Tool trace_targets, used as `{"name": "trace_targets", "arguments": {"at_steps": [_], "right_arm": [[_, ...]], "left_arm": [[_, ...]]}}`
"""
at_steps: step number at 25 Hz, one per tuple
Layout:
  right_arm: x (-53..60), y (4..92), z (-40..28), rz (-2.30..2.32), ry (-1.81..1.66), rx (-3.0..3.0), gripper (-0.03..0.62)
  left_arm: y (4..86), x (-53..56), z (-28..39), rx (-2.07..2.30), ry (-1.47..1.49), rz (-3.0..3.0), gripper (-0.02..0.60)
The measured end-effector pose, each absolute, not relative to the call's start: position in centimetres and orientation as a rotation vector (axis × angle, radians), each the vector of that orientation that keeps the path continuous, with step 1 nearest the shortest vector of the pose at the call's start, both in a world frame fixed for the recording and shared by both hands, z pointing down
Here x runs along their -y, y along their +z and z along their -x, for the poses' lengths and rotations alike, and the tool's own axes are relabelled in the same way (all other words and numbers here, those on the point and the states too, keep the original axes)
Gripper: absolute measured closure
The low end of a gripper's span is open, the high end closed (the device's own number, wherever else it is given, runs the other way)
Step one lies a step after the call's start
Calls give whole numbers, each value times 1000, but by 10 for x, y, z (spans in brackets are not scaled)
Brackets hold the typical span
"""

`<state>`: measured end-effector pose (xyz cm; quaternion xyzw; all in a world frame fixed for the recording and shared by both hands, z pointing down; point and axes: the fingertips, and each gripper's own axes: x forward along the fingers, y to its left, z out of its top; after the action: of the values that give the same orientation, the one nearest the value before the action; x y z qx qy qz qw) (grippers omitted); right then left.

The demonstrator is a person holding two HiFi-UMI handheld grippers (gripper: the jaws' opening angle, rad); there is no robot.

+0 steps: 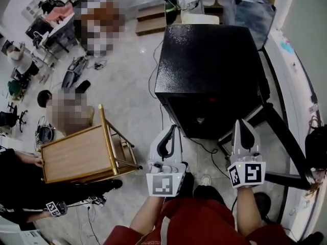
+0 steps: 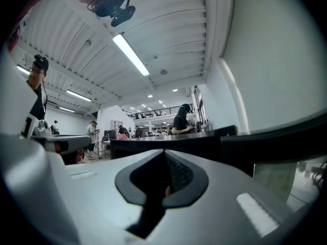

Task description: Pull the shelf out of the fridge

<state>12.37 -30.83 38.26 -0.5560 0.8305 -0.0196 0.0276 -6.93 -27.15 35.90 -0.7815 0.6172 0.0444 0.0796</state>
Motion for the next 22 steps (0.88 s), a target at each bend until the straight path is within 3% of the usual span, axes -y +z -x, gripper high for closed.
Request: {"name": "trace_targets", "arguments": {"at_steps": [4,7,13,22], "right_arm": [[326,418,-110,1727,-227,-2558,594],[340,441,-102,1696,-392,-2508,578],[375,478,-93,1543,-783,-2197,534],[421,533,-87,1320,-1210,-1621,411]], "left_arm": [[393,275,79,-1875,-64,2401,584],[387,282,83,-1886,78,2388,584],[390,293,83,-1858,72,2425,584],[399,303,89,-1852,57,2505,584]]}}
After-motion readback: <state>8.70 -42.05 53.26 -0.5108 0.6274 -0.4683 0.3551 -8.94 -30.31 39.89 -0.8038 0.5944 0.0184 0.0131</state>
